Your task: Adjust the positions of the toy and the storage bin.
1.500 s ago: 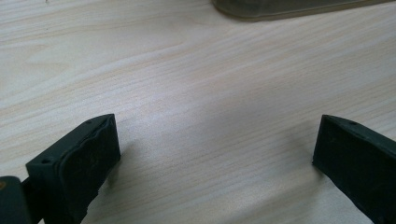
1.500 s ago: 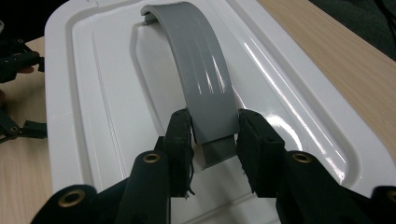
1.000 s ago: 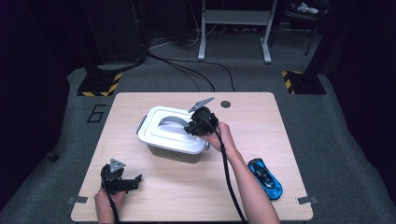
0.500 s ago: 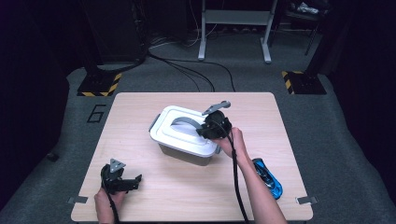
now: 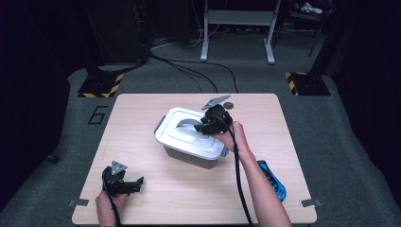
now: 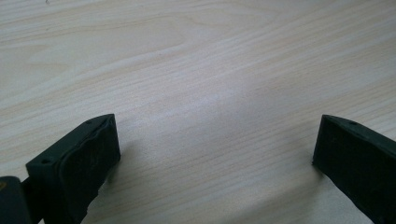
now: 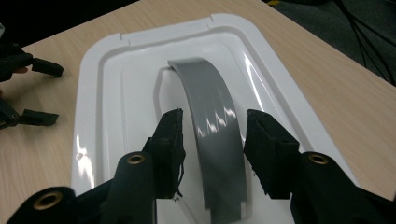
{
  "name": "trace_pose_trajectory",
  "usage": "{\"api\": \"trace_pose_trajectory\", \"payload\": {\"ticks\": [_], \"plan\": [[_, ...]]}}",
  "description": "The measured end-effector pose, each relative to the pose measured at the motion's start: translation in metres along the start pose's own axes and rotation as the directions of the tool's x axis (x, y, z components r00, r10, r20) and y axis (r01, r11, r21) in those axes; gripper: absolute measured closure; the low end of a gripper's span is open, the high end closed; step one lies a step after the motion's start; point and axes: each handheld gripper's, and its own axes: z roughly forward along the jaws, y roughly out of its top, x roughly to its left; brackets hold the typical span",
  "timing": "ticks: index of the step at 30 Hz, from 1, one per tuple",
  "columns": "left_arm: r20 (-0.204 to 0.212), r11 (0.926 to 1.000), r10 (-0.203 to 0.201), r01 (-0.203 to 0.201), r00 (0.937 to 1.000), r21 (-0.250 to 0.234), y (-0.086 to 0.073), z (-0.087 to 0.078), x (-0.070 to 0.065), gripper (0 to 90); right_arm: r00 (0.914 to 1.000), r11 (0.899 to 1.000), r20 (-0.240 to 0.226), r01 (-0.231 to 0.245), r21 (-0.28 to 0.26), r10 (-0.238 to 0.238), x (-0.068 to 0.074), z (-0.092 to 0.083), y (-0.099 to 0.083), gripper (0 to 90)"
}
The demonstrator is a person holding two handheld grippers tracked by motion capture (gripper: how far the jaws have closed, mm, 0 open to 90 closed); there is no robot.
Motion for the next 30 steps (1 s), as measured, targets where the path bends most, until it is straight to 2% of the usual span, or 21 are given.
{"api": "trace_pose_trajectory", "payload": {"ticks": [3, 4, 6, 7, 13, 23, 27, 30], "plan": [[0.000, 1.0000, 0.000, 0.000, 1.0000, 0.000, 0.000, 0.000, 0.000, 0.6, 1.0000, 0.999, -0.006, 0.004, 0.033, -0.004, 0.002, 0.009, 0.010, 58.3], [-0.001, 1.0000, 0.001, -0.001, 1.0000, 0.000, 0.000, 0.000, 0.000, 0.6, 0.9999, 0.999, -0.001, 0.017, 0.037, -0.017, 0.002, 0.012, 0.013, 60.4], [-0.001, 1.0000, 0.001, -0.001, 1.0000, 0.000, 0.000, 0.000, 0.000, 0.7, 1.0000, 0.999, -0.001, 0.003, 0.041, -0.003, 0.003, 0.015, 0.015, 61.5], [-0.001, 1.0000, 0.000, 0.000, 1.0000, 0.000, 0.000, 0.000, 0.000, 0.7, 0.9998, 0.999, -0.004, 0.018, 0.037, -0.018, 0.003, 0.016, 0.015, 61.9], [0.000, 1.0000, 0.001, -0.001, 1.0000, 0.000, 0.000, 0.000, 0.000, 0.7, 0.9999, 0.999, 0.005, 0.016, 0.046, -0.016, 0.004, 0.011, 0.012, 66.5], [-0.001, 1.0000, 0.001, -0.001, 1.0000, -0.001, 0.000, 0.000, 0.000, 0.6, 0.9996, 0.999, 0.023, 0.018, 0.030, -0.019, 0.000, 0.002, 0.002, 66.9], [-0.001, 1.0000, 0.000, 0.000, 1.0000, 0.000, 0.000, 0.000, 0.000, 0.6, 0.9987, 0.999, 0.049, 0.010, 0.030, -0.012, -0.003, -0.003, -0.003, 67.1], [0.000, 1.0000, -0.001, 0.001, 1.0000, 0.000, 0.000, 0.000, 0.000, 0.7, 0.9974, 0.999, 0.071, -0.019, 0.029, 0.017, -0.005, -0.006, -0.005, 67.3]]}}
